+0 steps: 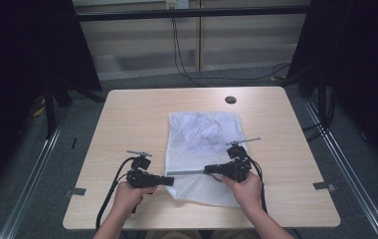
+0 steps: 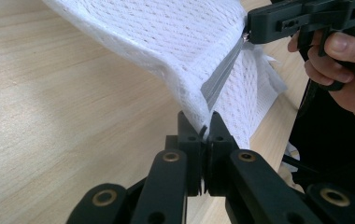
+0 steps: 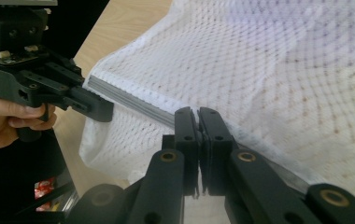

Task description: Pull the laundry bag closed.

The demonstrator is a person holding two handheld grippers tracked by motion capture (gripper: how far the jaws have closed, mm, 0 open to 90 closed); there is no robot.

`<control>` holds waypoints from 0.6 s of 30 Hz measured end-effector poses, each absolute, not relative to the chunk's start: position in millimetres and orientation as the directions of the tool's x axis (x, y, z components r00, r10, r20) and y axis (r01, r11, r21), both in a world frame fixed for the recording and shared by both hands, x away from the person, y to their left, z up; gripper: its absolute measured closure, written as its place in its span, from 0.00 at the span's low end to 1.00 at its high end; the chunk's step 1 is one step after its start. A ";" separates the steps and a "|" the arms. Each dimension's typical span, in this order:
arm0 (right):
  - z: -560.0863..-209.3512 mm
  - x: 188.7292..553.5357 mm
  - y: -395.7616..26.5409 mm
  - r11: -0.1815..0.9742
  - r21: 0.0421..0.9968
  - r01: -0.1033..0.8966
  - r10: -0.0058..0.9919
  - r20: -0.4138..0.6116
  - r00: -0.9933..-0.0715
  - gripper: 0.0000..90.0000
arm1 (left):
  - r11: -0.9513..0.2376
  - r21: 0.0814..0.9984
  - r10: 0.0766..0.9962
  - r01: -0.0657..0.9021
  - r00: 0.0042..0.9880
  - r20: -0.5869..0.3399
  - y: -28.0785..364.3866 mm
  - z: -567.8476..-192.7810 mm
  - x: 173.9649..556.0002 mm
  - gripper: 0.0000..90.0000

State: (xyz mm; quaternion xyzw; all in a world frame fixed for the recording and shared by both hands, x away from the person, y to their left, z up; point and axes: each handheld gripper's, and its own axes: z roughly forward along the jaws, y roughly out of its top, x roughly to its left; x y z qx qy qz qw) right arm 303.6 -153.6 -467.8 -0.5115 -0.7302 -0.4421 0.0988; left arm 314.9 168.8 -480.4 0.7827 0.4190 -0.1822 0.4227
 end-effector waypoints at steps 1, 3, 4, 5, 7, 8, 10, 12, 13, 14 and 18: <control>-467.9 303.7 -154.6 0.083 0.546 0.833 0.660 0.597 -0.457 0.97 | -0.292 0.508 0.502 0.810 0.582 -0.640 168.8 -480.5 315.0 0.98; -467.5 303.2 -155.7 0.081 0.544 0.835 0.661 0.598 -0.454 0.97 | -0.290 0.503 0.498 0.814 0.577 -0.647 168.4 -480.6 314.9 0.98; -467.7 303.1 -156.5 0.082 0.545 0.834 0.659 0.598 -0.456 0.97 | -0.288 0.503 0.500 0.815 0.576 -0.647 168.0 -480.6 314.7 0.98; -467.7 303.0 -156.9 0.081 0.545 0.834 0.659 0.599 -0.455 0.97 | -0.292 0.505 0.500 0.812 0.580 -0.643 168.1 -480.9 315.0 0.98; -467.7 302.8 -156.8 0.082 0.546 0.834 0.659 0.598 -0.457 0.97 | -0.289 0.503 0.500 0.815 0.576 -0.647 168.2 -480.6 314.7 0.98; -467.9 302.6 -156.7 0.081 0.546 0.834 0.659 0.599 -0.456 0.97 | -0.295 0.507 0.503 0.810 0.582 -0.639 168.8 -480.7 315.1 0.98; -468.0 302.4 -156.4 0.082 0.547 0.833 0.659 0.598 -0.457 0.97 | -0.296 0.506 0.499 0.810 0.583 -0.641 169.1 -480.8 315.2 0.98; -467.9 302.4 -156.6 0.083 0.547 0.833 0.662 0.595 -0.456 0.97 | -0.288 0.503 0.502 0.815 0.576 -0.645 169.3 -480.5 314.7 0.98; -467.9 302.6 -157.2 0.084 0.547 0.833 0.664 0.593 -0.456 0.97 | -0.289 0.502 0.501 0.815 0.576 -0.646 170.0 -480.6 315.0 0.98; -468.0 302.7 -158.0 0.078 0.545 0.835 0.663 0.597 -0.451 0.97 | -0.291 0.506 0.498 0.812 0.580 -0.644 170.5 -480.8 315.2 0.98; -467.4 302.0 -159.8 0.077 0.547 0.834 0.662 0.597 -0.453 0.97 | -0.288 0.502 0.499 0.816 0.575 -0.648 170.0 -480.6 314.8 0.98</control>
